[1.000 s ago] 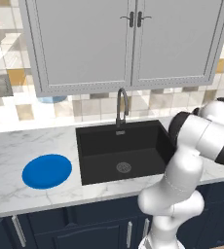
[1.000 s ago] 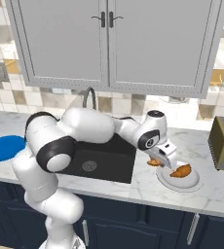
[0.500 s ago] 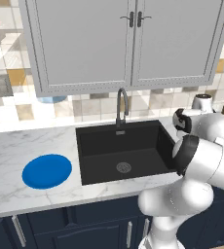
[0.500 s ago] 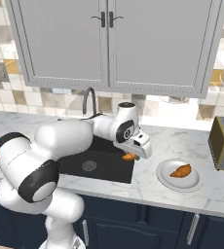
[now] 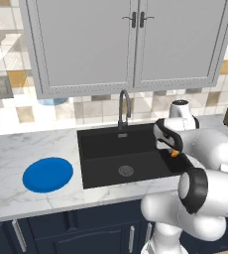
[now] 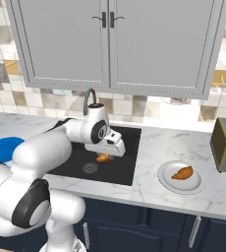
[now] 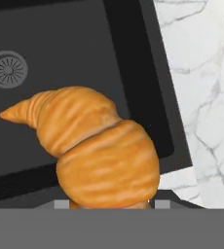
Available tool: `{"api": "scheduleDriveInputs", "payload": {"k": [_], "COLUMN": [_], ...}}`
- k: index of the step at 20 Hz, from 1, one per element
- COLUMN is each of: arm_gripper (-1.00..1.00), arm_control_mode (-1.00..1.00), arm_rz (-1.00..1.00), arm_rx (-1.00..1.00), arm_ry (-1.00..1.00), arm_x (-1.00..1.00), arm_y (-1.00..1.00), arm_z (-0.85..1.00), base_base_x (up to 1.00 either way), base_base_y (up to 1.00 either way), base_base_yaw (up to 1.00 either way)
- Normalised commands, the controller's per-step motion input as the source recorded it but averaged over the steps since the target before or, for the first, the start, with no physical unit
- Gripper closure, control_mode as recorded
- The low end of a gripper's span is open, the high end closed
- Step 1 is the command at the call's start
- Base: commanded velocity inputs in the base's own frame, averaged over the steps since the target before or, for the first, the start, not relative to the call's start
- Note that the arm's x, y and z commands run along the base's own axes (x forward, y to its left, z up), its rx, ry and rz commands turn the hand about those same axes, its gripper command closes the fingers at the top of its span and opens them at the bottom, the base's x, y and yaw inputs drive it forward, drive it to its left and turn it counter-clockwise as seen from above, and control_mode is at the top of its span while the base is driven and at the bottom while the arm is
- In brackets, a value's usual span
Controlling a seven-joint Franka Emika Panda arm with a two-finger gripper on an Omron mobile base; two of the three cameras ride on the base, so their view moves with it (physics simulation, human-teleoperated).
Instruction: Place the pastries on the plates.
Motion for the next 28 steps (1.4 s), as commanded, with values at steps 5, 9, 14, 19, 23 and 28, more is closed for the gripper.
{"api": "scheduleDriveInputs", "payload": {"k": [5,9,14,19,23,28], "arm_gripper": [1.0,1.0,1.0,1.0,1.0,1.0], "arm_control_mode": [-1.0,-1.0,-1.0,-1.0,-1.0,-1.0], "arm_rz": [0.26,0.26,0.25,0.26,0.23,0.21], "arm_rx": [-0.02,-0.03,-0.01,0.0,0.0,0.0], "arm_ry": [0.05,0.05,0.09,0.12,0.12,0.13], "arm_x": [0.0,0.0,0.09,0.29,0.29,0.23], "arm_y": [1.0,1.0,1.0,1.0,1.0,1.0], "arm_z": [0.0,0.0,0.02,0.11,0.14,0.17], "base_base_x": [0.0,0.0,0.0,0.0,0.0,0.0], "base_base_y": [0.0,0.0,0.0,0.0,0.0,0.0], "base_base_yaw": [0.0,0.0,0.0,0.0,0.0,0.0]}}
